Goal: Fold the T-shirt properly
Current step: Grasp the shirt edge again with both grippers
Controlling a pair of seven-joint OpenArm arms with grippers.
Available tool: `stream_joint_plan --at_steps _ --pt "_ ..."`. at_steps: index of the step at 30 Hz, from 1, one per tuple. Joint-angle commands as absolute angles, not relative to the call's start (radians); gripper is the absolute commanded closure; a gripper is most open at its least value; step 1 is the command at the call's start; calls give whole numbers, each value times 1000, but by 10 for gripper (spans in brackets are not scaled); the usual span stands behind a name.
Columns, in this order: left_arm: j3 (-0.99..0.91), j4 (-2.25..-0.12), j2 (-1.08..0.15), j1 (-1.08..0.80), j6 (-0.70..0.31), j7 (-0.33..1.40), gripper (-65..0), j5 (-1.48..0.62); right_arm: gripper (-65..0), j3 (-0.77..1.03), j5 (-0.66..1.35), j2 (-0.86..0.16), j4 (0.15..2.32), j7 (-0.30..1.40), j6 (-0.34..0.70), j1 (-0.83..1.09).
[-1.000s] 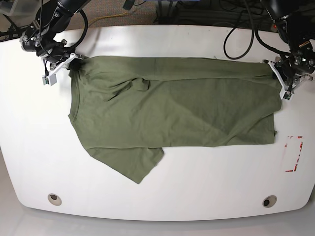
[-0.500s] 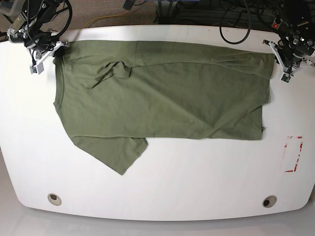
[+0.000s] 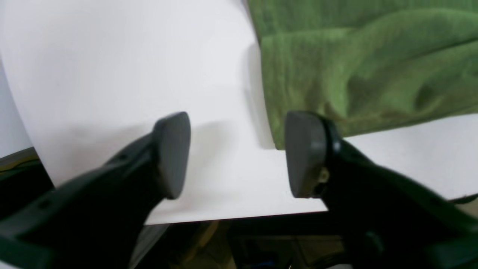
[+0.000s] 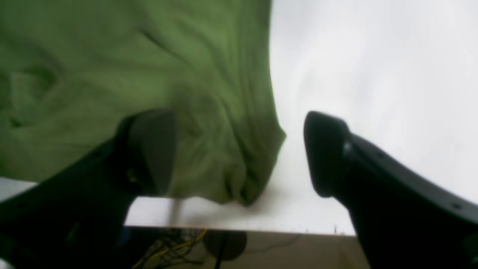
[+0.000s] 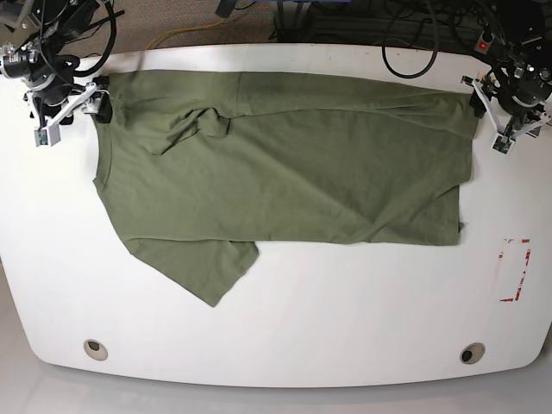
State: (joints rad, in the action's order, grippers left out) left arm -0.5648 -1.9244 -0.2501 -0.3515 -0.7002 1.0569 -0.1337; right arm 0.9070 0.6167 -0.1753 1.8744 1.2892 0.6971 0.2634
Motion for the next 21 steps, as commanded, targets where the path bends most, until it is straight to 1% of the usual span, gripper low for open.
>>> stream_joint_plan --at_steps 1,5,9,16,21 --pt "-570 -1943 -262 -351 -698 1049 -381 -140 -510 878 631 -189 1888 1287 698 257" --pt "-572 -1942 -262 -351 -698 1049 -381 -185 -510 762 628 -194 1888 1279 698 252" --pt "-572 -1942 -262 -351 -698 1049 -381 -186 -510 685 627 -189 1882 1277 698 226" --pt "-570 -1942 -262 -352 -698 1049 -379 -193 -510 616 625 -199 1751 1201 698 200" --pt "-570 -1942 -262 -352 -698 1049 -379 -193 -509 610 625 -199 1692 1184 698 186"
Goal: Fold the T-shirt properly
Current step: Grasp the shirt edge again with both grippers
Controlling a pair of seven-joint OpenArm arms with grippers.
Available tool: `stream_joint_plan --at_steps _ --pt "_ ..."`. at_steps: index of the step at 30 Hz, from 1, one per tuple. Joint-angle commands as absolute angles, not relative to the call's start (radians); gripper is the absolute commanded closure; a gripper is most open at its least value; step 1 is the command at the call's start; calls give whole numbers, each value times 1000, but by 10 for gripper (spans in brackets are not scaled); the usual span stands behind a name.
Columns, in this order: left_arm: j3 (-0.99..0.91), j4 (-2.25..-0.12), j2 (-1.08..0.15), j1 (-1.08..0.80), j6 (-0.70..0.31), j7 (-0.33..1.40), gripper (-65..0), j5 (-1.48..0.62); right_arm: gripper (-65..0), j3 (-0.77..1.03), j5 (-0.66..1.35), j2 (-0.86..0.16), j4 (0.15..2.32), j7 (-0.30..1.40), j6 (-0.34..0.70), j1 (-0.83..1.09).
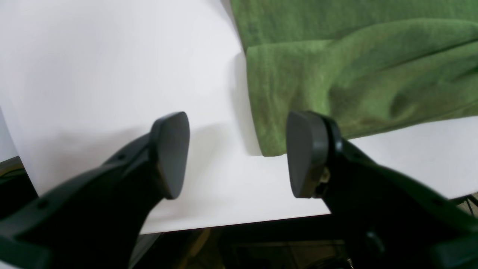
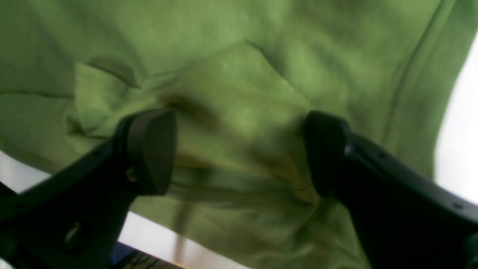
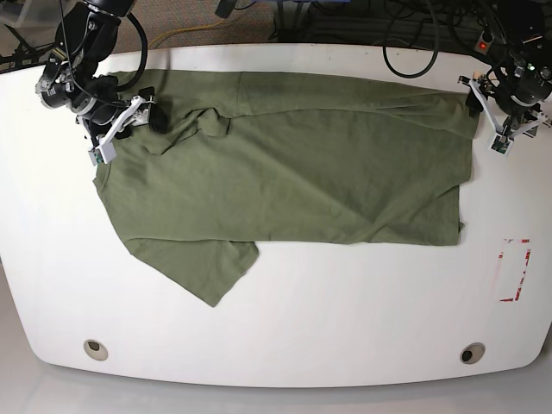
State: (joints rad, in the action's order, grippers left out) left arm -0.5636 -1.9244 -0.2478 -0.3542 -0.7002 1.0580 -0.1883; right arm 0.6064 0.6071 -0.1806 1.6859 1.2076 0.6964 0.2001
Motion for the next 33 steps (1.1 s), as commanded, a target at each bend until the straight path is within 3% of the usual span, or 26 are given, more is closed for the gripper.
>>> stream_joint_plan --at_steps 1,4,10,11,18,23,30,33 --pt "-570 -1942 -262 -352 -698 1049 -379 -193 -507 610 625 -199 1693 1182 698 186" --pt "-568 -1942 -262 -352 -698 1049 -379 -193 -447 610 627 -197 1696 1182 698 188" --pt "-565 -1940 -262 -352 -698 1049 -379 -191 -22 608 627 -199 1690 1181 698 185" --pt "-565 -1940 -262 -351 -698 1049 -379 -191 0 608 627 -199 1690 1181 698 185" --pt "-572 -1940 -222 -318 -698 1053 -382 -194 0 608 628 -199 1698 1181 698 174" --pt "-611 -1942 -199 -248 -698 1225 -393 -196 0 610 628 -200 1784 1181 698 177" --pt "-691 -1943 -186 -232 -698 1256 -553 -228 0 610 628 -199 1807 1182 698 179" --pt "-699 -1940 -213 -237 -698 1257 -579 -297 0 610 628 -199 1807 1182 698 179"
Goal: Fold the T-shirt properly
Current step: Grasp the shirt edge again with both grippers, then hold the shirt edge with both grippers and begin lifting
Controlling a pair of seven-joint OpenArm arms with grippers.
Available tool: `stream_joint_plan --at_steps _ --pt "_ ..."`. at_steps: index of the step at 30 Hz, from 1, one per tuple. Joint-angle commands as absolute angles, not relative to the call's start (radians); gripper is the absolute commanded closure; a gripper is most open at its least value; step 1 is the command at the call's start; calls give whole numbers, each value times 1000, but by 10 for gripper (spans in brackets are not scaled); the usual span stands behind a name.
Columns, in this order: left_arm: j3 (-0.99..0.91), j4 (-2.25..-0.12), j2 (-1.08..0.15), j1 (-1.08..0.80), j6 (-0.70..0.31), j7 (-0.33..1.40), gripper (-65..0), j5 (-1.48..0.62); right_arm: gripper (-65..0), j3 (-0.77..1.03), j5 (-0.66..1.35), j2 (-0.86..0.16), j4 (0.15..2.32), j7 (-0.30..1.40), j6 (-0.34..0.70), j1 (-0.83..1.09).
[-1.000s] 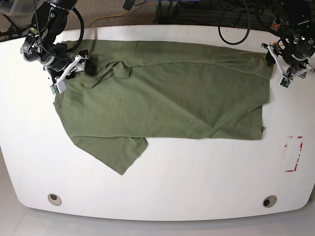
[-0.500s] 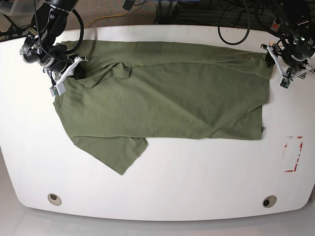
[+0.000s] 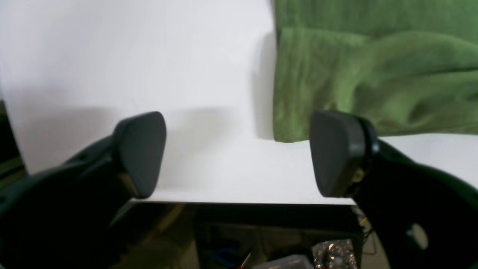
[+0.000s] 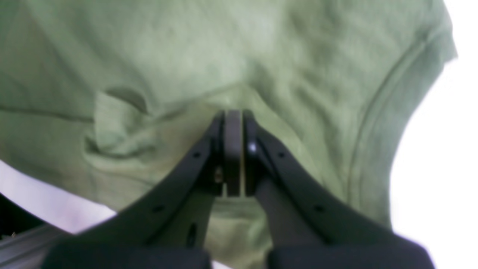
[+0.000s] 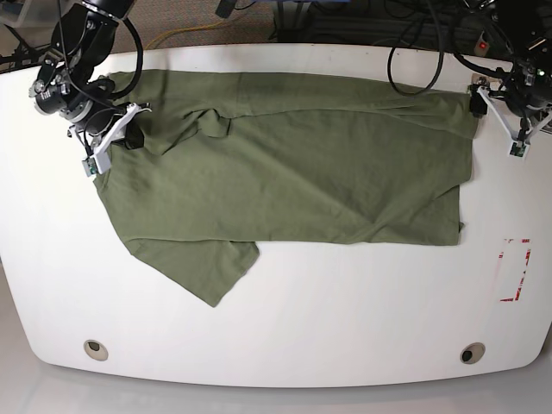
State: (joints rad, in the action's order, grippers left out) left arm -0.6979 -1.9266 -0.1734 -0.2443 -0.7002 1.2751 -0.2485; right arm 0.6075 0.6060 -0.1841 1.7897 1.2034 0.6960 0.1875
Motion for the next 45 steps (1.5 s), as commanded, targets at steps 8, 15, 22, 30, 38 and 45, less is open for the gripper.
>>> stream_joint_plan --at_steps 8,15,22,30,38,45 --pt "-671 -1939 -248 -292 -698 1256 -579 -433 0 610 628 -191 1804 1182 698 179" --pt "-630 -1886 -243 -295 -698 1254 -579 -404 0 610 628 -191 1804 1182 698 179" --pt "-628 -1810 -246 -294 -698 1250 -560 -406 0 610 628 -191 1802 1182 698 179" --pt "-625 -1748 -245 -288 -698 1251 -414 -406 0 610 628 -189 1802 1182 698 179" --pt "-590 -1713 -248 -289 -698 1251 -257 -407 0 610 628 -189 1802 1182 698 179" --pt "-588 -1788 -248 -295 -698 1253 -104 -406 0 610 628 -189 1802 1182 698 179"
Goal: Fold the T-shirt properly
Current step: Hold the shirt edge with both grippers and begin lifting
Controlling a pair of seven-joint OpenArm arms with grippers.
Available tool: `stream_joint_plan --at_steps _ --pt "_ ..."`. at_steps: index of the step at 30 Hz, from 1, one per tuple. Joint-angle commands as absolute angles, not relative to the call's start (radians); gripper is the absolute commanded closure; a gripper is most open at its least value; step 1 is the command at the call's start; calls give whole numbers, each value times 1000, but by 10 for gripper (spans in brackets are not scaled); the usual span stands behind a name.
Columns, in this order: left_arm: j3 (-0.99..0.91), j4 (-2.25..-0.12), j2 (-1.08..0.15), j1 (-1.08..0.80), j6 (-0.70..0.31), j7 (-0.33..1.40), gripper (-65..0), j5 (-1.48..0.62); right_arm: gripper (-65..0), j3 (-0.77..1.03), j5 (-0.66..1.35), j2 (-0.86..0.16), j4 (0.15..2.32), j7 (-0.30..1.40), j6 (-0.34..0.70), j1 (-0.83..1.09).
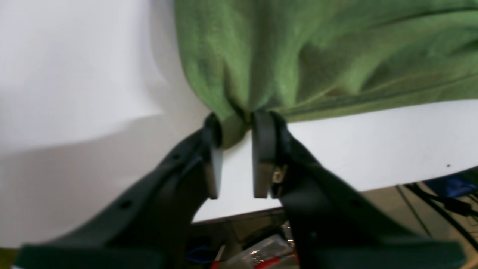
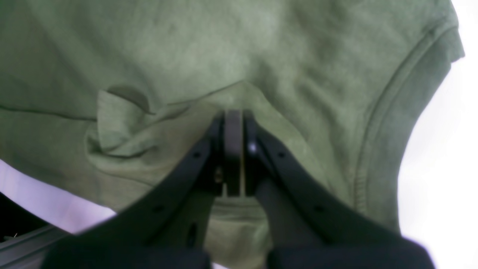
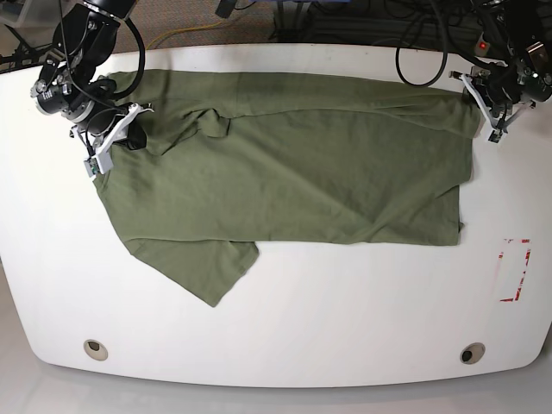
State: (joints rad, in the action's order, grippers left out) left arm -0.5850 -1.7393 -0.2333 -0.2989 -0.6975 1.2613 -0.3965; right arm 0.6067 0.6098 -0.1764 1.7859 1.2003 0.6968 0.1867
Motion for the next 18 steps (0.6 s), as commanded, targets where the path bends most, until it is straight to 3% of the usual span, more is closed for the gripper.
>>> stream_joint_plan --at_steps 1,15,18 --pt "-590 -1804 -248 -295 -698 1253 -104 -406 0 610 628 -189 1802 1182 698 179" --pt "-591 -1888 -248 -288 -698 1256 -101 -404 0 611 628 -189 1802 1182 698 179" --pt "-590 -1888 -248 -286 -698 1254 -68 -406 0 611 628 -189 1802 1182 698 179"
